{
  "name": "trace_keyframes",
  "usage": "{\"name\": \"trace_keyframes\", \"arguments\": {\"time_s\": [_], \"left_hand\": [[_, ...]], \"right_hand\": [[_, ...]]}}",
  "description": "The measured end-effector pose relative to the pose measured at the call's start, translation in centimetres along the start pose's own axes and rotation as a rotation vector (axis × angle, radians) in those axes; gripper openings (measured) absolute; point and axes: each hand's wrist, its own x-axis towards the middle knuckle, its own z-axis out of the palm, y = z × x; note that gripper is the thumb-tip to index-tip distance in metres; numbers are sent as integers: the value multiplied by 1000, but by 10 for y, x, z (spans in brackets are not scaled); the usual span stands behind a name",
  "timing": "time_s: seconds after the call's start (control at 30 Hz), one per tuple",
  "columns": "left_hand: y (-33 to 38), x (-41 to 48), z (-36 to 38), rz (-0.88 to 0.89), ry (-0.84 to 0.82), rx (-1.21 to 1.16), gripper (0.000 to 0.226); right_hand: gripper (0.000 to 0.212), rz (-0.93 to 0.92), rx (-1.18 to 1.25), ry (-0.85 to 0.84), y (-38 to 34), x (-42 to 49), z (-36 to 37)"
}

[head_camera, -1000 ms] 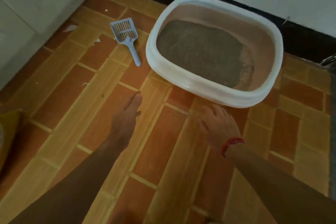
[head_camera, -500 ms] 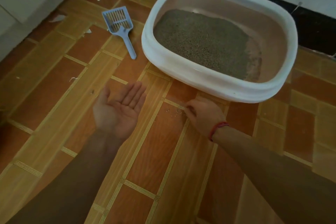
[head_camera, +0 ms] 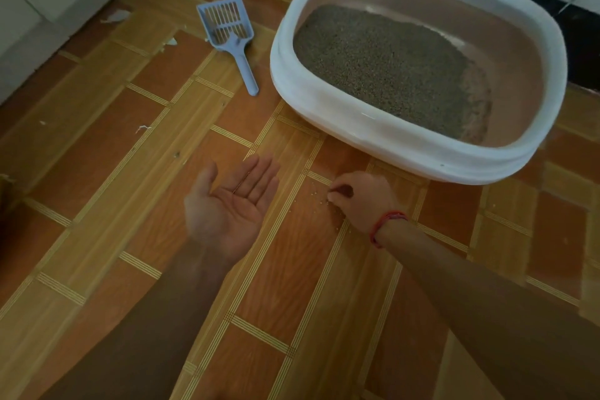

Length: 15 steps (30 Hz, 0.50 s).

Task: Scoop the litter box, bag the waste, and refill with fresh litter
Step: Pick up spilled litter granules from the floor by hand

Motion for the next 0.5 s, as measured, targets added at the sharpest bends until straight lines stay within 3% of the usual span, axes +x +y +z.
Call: {"name": "trace_keyframes", "arguments": {"time_s": [0.2, 0.5], "left_hand": [[-2, 5, -2, -10, 14, 37, 55], [-6, 7, -9, -29, 27, -7, 52]], "right_hand": [[8, 44, 25, -25, -5, 5, 2], [19, 45, -68, -49, -14, 5, 1]]}}
